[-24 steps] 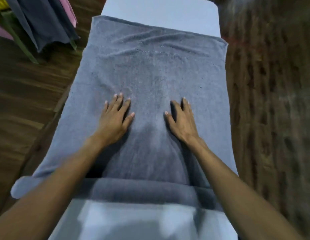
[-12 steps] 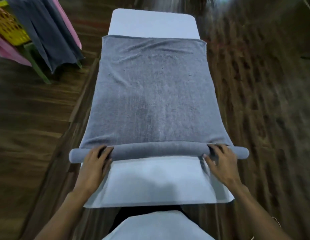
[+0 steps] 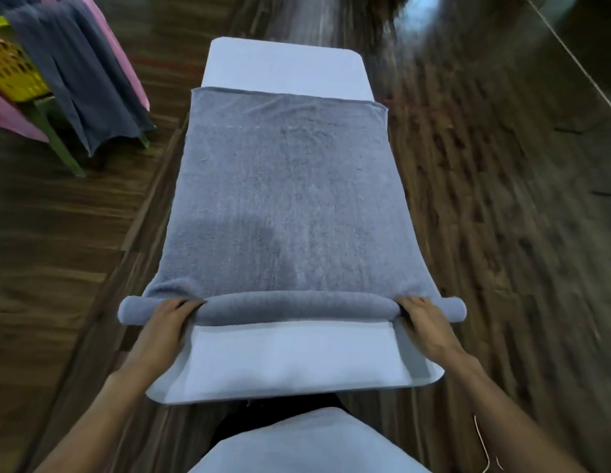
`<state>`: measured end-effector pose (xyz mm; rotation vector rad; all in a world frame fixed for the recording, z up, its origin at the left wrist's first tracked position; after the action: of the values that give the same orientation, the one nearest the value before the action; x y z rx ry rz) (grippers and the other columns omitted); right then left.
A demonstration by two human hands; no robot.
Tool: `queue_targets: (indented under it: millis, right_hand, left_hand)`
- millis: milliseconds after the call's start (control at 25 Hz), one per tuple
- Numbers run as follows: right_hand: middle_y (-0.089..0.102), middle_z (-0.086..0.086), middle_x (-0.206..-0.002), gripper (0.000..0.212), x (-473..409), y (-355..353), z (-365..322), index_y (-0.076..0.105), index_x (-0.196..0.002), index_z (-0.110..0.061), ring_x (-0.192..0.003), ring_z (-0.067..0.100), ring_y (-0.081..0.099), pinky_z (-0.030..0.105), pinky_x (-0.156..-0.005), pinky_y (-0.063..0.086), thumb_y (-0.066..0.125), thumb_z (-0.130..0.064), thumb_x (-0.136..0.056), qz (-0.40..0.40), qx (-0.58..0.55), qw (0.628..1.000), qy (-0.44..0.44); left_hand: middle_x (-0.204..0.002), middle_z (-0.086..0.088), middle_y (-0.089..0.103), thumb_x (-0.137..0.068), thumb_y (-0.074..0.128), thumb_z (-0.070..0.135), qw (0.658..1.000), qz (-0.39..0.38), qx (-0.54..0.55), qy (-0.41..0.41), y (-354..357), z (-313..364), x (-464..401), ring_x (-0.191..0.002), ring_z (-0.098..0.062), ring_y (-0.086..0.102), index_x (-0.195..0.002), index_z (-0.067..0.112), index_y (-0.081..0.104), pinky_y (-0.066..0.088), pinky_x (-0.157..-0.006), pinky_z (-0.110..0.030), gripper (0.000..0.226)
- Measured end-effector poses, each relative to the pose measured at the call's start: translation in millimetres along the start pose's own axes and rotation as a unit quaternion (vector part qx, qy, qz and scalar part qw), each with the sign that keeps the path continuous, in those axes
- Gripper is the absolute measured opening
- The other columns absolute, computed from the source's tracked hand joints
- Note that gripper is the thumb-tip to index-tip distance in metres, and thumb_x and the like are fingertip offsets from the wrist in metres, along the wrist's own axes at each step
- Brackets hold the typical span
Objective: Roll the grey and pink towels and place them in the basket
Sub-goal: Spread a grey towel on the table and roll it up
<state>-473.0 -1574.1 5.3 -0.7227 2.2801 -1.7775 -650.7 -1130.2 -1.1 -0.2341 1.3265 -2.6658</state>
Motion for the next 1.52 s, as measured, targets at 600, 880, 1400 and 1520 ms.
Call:
queue_targets:
  millis: [600, 880, 1400, 1520]
  right_hand:
    - [0.057, 0.009, -0.130, 0.045, 27, 4, 0, 0.056, -0.132, -0.010, -0.123, 0.029, 0.051, 0.045, -0.104, 0.044, 0.062, -0.027, -0.091, 0.150, 0.042, 0.988, -0.015]
    - [0.062, 0.009, -0.124, 0.030, -16, -4, 12, 0.059, -0.127, -0.011, -0.113, 0.027, 0.056, 0.048, -0.102, 0.044, 0.053, -0.015, -0.098, 0.072, -0.047, 0.996, 0.009]
    - [0.062, 0.010, -0.113, 0.021, 1, -28, 2, 0.068, -0.113, -0.013, -0.107, 0.031, 0.053, 0.046, -0.089, 0.048, 0.062, -0.012, -0.092, 0.201, 0.023, 0.978, 0.052]
    - [0.055, 0.011, -0.137, 0.050, 22, 3, 2, 0.052, -0.139, -0.011, -0.127, 0.031, 0.049, 0.048, -0.103, 0.045, 0.053, -0.032, -0.093, 0.164, 0.061, 0.984, 0.020]
  left_hand:
    - [-0.137, -0.019, 0.047, -0.092, 0.044, 0.022, 0.973, 0.092, -0.214, 0.002, 7, 16, 22, -0.122, -0.038, 0.046, -0.138, 0.003, 0.046, 0.041, -0.099, -0.050, 0.050]
    - [-0.126, -0.013, 0.060, -0.087, 0.058, -0.002, 0.987, 0.076, -0.138, -0.036, -12, 15, -16, -0.114, -0.032, 0.055, -0.126, 0.008, 0.058, 0.044, -0.101, -0.050, 0.041]
    - [-0.113, -0.018, 0.056, -0.092, 0.054, 0.011, 0.971, 0.133, -0.191, -0.060, -24, 20, -7, -0.099, -0.038, 0.049, -0.113, 0.004, 0.064, 0.046, -0.082, -0.049, 0.024]
    - [-0.138, -0.019, 0.043, -0.096, 0.046, 0.013, 0.976, 0.106, -0.181, -0.053, 1, 20, 20, -0.124, -0.037, 0.042, -0.139, 0.002, 0.043, 0.042, -0.101, -0.051, 0.045]
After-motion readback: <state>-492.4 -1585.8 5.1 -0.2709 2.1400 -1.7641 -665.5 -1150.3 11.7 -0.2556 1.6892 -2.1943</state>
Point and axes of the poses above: each hand's wrist, its own x-axis away from the middle knuckle, its own y-axis out of the palm, z = x × y, the point moved 8 cm from there along -x, towards the middle knuckle
